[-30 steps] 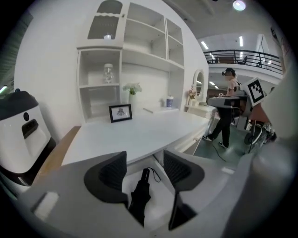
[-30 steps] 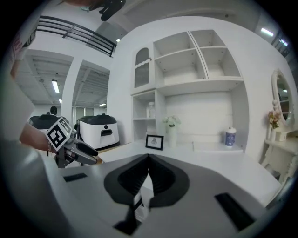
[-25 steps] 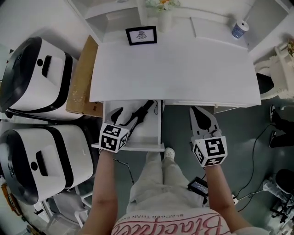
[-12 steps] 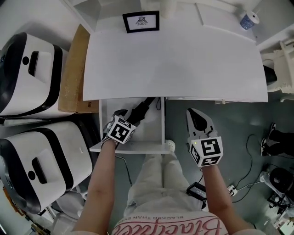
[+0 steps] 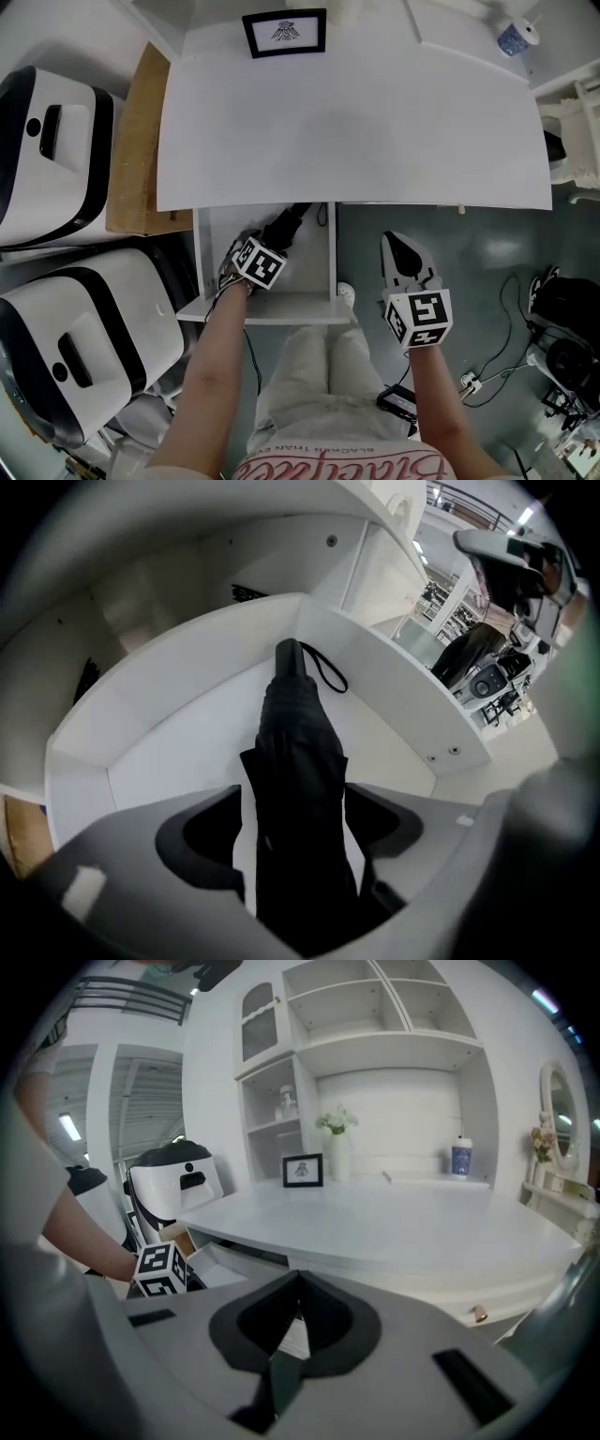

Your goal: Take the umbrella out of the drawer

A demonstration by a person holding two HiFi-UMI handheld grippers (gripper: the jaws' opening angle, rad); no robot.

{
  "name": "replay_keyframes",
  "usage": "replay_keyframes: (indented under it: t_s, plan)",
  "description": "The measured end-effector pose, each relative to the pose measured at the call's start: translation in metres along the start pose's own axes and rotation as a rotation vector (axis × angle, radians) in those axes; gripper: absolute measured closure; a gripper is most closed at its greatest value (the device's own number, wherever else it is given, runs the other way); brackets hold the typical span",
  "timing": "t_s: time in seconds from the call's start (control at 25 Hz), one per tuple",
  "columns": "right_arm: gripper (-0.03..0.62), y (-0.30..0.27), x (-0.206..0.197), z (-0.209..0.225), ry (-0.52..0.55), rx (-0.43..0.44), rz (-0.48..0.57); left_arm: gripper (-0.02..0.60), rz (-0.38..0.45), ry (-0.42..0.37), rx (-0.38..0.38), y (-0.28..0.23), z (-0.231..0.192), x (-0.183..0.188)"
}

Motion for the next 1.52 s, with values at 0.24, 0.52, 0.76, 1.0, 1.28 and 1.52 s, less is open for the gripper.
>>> replay_keyframes:
  t_s: [0.24, 0.52, 0.76, 1.0, 1.28, 1.52]
  plan:
    - [0.586, -0.002, -0.001, 0.003, -0.001, -0.015, -0.009, 0.247, -0.023, 0.007, 0.035, -0.012, 0.001, -0.005]
    - [0.586, -0.002, 0.001, -0.001, -0.001, -0.012, 0.001, 0.334, -0.022, 0.008, 0.036, -0.009, 0.003, -0.006]
    - [0.586, 0.001, 0.006, -0.001, -0.002, -0.008, 0.02, 0.341, -0.005, -0.06, 0.003, 0.005, 0.009, 0.002]
    - [0.586, 0.01, 0.019, -0.004, 0.009, 0.003, 0.046, 0.341, -0.005, -0.136, -0.015, 0.029, 0.017, 0.006]
    - [0.586, 0.021, 0.041, -0.01, 0.035, 0.021, 0.083, 0.341, 0.033, -0.306, -0.011, 0.069, 0.028, 0.02]
    - [0.586, 0.027, 0.065, -0.013, 0.059, 0.035, 0.132, 0.341, 0.073, -0.361, -0.013, 0.101, 0.038, 0.032]
Point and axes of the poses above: the fingertips, and each gripper's own axes: y backward along the fingers, z to its right, x out of its top, the point moved 7 cm from there along y, backward along the fingers, and after that the axes turned 10 degrees about z, right-handed, at the moved point
